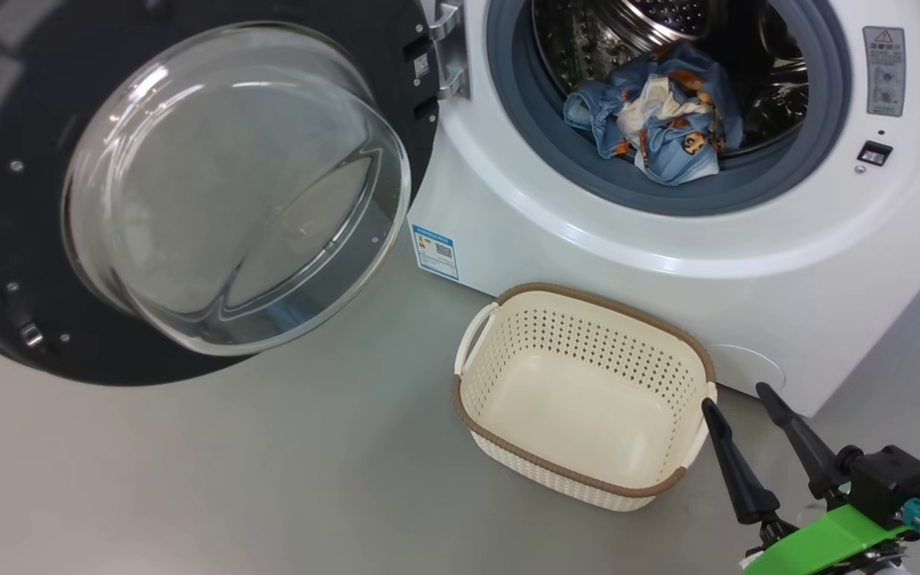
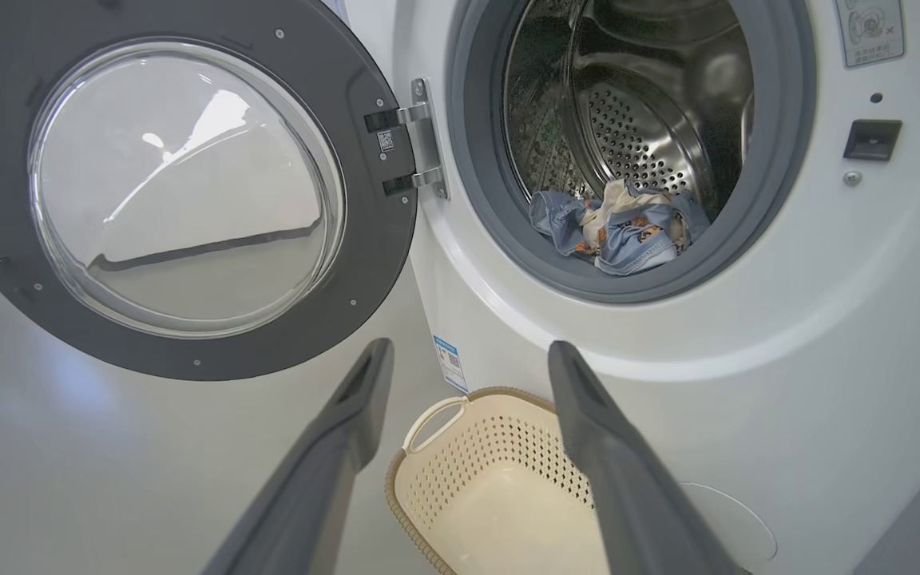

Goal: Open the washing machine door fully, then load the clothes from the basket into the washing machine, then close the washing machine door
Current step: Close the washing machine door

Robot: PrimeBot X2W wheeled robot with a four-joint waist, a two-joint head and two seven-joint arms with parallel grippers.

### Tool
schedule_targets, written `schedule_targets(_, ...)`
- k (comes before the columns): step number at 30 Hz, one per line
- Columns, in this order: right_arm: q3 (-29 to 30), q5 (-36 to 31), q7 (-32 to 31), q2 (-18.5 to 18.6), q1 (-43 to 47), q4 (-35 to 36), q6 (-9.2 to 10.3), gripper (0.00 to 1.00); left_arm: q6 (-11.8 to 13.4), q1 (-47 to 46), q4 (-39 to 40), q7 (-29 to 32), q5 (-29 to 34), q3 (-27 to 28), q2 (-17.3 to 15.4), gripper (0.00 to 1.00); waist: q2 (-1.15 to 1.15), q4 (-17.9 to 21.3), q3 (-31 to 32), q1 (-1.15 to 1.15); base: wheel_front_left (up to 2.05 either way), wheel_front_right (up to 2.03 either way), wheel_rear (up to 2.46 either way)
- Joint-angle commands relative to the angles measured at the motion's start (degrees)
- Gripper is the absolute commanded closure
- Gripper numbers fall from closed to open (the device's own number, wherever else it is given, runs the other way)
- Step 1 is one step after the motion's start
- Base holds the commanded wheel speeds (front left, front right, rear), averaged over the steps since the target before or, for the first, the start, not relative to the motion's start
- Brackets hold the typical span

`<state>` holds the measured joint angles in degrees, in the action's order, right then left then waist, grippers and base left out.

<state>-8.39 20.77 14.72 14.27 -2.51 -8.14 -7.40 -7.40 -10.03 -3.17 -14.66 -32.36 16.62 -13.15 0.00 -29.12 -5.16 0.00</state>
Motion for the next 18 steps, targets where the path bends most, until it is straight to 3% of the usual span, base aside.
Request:
schedule_targets(1,-1.0,-0.3,0.3,0.2,-0.4,1.7,-0.09,0.00,-0.1,-3.9,-0.2,-0.3,-1.6,2.7,-4.6,1.00,0.00,0.9,-0.8,0.00,0.00,0.00,0.00)
schedule_targets(6,-0.9,-0.7,0.3,0.5,-1.2,2.0,-0.09,0.00,-0.1,-12.2,-7.9,-0.3,-11.1,3.4,-12.9,1.00,0.00,2.7,-2.5,0.00,0.00,0.00,0.00)
schedule_targets(11,-1.1,-1.0,0.3,0.9,-2.1,2.1,-0.09,0.00,-0.1,-19.8,-18.7,0.6,-23.5,0.1,-20.3,1.00,0.00,4.1,-4.0,0.00,0.00,0.00,0.00)
schedule_targets(15,-1.4,-1.1,0.3,1.1,-2.6,2.3,-0.09,0.00,-0.1,-25.2,-26.2,5.8,-33.5,-2.9,-25.1,1.00,0.00,5.0,-5.0,0.00,0.00,0.00,0.00)
schedule_targets(18,-1.5,-1.1,0.3,1.4,-2.9,2.3,-0.09,0.00,-0.1,-27.3,-28.7,10.3,-38.4,-4.5,-26.8,1.00,0.00,5.4,-5.6,0.00,0.00,0.00,0.00)
